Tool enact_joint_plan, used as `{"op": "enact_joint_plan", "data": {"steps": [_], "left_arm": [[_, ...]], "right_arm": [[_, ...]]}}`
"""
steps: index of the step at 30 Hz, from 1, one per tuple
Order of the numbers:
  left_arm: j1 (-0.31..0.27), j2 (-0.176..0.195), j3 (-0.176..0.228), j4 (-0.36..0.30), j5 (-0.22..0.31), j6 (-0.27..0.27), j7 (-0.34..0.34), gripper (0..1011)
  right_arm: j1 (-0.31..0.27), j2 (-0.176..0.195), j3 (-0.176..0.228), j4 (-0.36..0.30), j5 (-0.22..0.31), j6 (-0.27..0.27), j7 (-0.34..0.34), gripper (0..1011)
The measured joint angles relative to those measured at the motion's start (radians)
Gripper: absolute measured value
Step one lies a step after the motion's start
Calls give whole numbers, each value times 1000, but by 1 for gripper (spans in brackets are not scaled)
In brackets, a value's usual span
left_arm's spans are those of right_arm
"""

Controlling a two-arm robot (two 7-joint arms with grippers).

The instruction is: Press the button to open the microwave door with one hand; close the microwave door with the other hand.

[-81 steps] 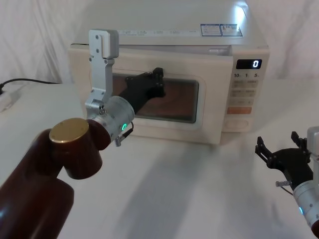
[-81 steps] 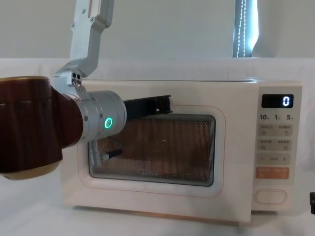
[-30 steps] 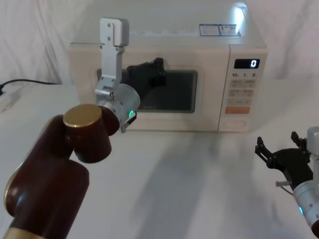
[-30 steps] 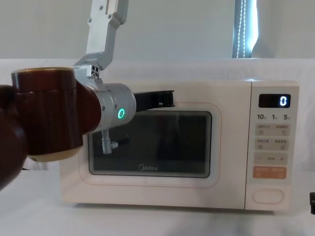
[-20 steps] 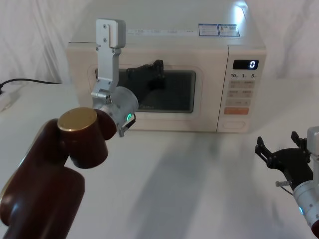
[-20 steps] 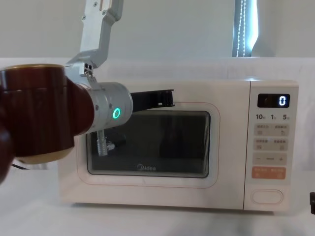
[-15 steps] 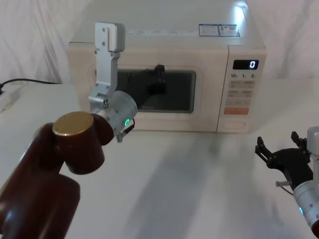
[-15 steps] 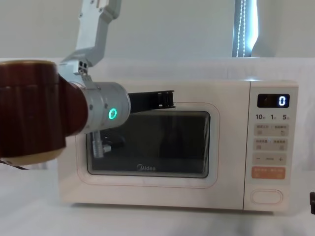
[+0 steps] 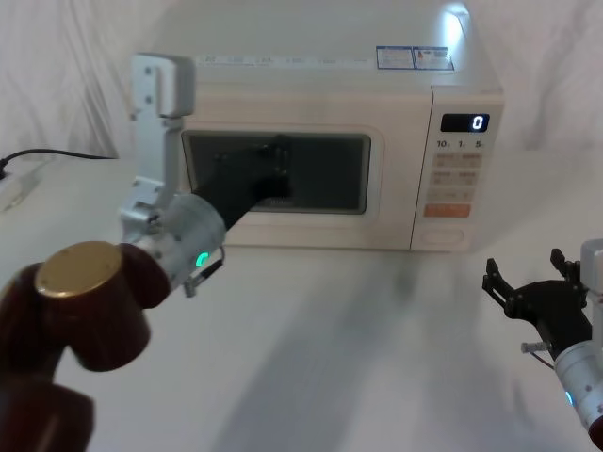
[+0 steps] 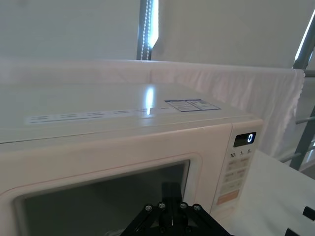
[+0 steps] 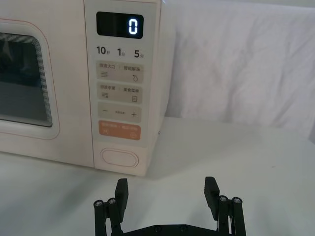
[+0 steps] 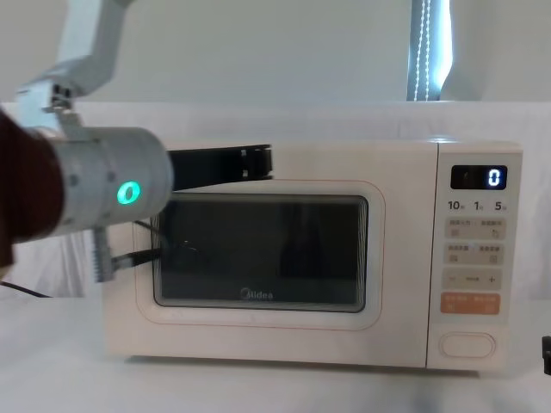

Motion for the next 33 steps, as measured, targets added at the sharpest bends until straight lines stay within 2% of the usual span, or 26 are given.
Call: {"op": "enact_joint_plan", "data": {"steps": [6, 13, 15, 16, 17, 18, 21, 22, 23, 25, 28, 33], "left_arm": [[62, 51, -33, -75, -14, -13, 2, 163], [125, 105, -68, -129, -27, -24, 5, 368], [151, 125, -80, -145, -30, -32, 4, 415], [170, 138, -90, -155, -34, -37, 4, 475], [180, 144, -96, -160, -36, -40, 4, 475], [200, 155, -108, -170, -41, -47, 4, 537], [239, 172, -132, -184, -49, -62, 7, 630], [239, 172, -132, -184, -49, -62, 7, 630], [257, 178, -144, -190, -56, -68, 10, 700], [282, 183, -161, -196, -68, -76, 14, 772], [309, 186, -179, -202, -81, -84, 20, 823], [365, 195, -215, -214, -99, -109, 33, 980]], "right_arm": [[0, 0, 0, 0, 0, 0, 0, 1002], [0, 0, 0, 0, 0, 0, 0, 1002], [0, 0, 0, 0, 0, 0, 0, 1002], [0, 0, 0, 0, 0, 0, 0, 1002], [0, 0, 0, 0, 0, 0, 0, 1002], [0, 0, 0, 0, 0, 0, 0, 1002], [0, 0, 0, 0, 0, 0, 0, 1002], [0, 0, 0, 0, 0, 0, 0, 1002], [0, 0, 0, 0, 0, 0, 0, 1002], [0, 0, 0, 0, 0, 0, 0, 1002], [0, 0, 0, 0, 0, 0, 0, 1002], [0, 0, 0, 0, 0, 0, 0, 1002]]}}
